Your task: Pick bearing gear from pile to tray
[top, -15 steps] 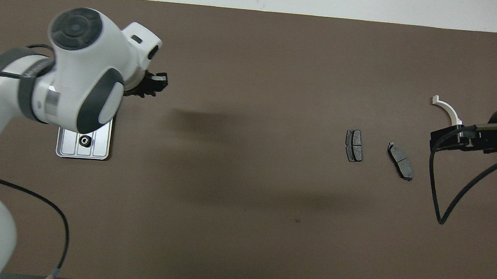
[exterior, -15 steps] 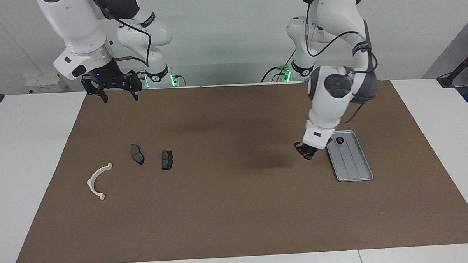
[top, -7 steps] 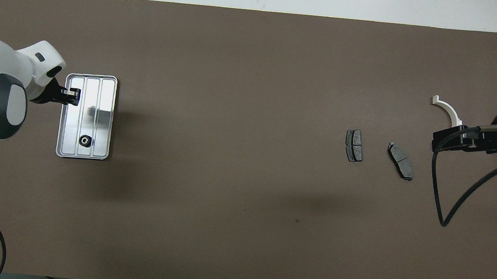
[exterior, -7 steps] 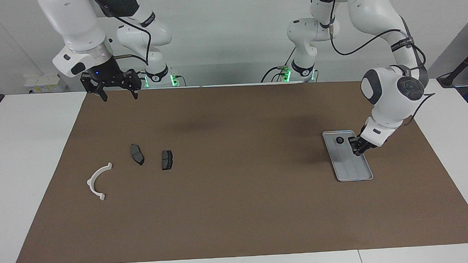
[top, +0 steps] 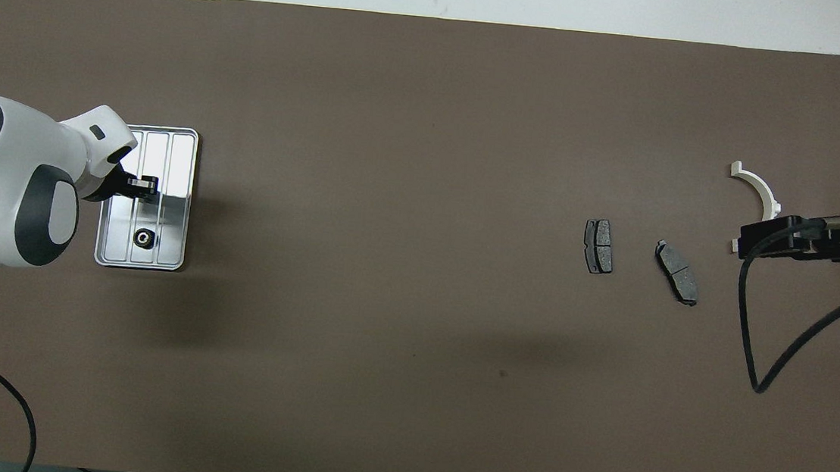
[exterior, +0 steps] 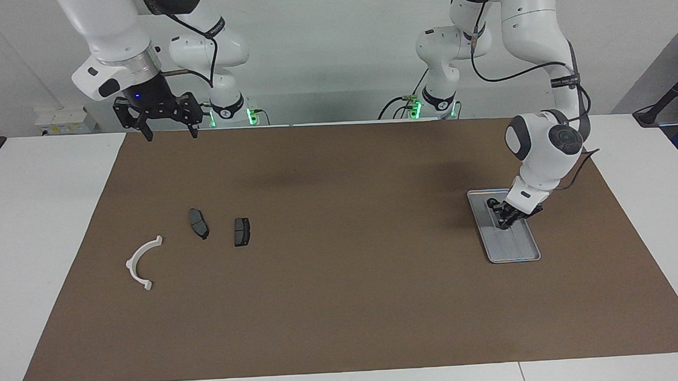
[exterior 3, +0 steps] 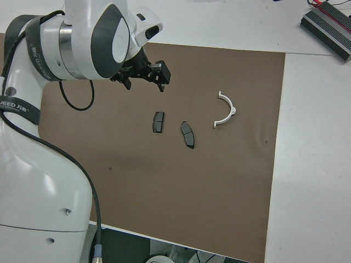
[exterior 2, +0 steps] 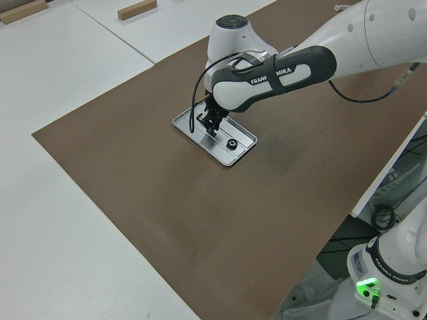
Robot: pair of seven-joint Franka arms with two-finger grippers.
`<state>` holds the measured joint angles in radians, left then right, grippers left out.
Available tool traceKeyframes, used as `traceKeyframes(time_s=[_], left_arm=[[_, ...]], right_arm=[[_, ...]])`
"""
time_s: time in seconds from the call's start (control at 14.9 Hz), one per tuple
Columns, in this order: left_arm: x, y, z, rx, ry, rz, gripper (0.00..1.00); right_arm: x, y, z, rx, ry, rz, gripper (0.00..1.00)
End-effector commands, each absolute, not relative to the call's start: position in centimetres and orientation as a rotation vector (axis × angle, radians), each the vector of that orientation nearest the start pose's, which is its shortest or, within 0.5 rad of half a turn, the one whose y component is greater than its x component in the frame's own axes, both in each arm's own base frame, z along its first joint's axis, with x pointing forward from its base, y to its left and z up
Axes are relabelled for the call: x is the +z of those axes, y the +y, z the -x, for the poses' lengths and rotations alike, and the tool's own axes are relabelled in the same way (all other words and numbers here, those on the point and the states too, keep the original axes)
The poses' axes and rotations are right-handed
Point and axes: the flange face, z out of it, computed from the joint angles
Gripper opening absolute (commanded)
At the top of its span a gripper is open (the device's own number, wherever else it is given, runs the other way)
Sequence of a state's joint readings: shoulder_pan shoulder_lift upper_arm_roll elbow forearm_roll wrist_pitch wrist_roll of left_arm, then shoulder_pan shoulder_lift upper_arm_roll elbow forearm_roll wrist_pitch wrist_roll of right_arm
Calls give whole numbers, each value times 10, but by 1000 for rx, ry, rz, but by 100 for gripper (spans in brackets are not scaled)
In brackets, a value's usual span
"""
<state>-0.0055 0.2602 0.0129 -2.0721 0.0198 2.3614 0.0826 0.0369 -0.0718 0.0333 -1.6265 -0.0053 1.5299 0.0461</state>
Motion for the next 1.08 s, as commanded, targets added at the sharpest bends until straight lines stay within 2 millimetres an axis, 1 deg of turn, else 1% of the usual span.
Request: traceKeyframes(time_s=[0.0,0.07,0.2,0.27,0.34,0.47,0.6,0.67,0.74,0.87,0.94,1.01], left_arm=[[309,3,-573,-80,136,3119,47],[309,0,-573,-78,143,3119,99],[315,-5,-578,-81,67,3124,100],[326,-8,-583,-96,44,3125,100],[344,-9,-592,-89,29,3129,100],[403,-11,-614,-58,16,3142,100],[462,-6,-628,-115,-13,3147,100],[487,-1,-631,-169,-68,3153,100],[507,3,-632,-219,-132,3150,100],[547,4,-622,-315,-244,3143,100],[565,5,-611,-325,-274,3141,100],[579,6,-598,-282,-272,3140,100]], right_arm=[[640,38,-521,25,-63,3128,100],[641,39,-520,23,-63,3128,100],[640,39,-520,25,-63,3126,100],[641,38,-520,23,-61,3126,100],[641,38,-520,23,-61,3126,100],[639,39,-520,28,-63,3125,100],[640,39,-520,25,-63,3125,100],[639,39,-520,28,-61,3125,100],[639,38,-519,30,-61,3125,100],[639,38,-519,32,-61,3125,100],[639,38,-519,35,-61,3125,100],[639,39,-519,33,-63,3125,100]])
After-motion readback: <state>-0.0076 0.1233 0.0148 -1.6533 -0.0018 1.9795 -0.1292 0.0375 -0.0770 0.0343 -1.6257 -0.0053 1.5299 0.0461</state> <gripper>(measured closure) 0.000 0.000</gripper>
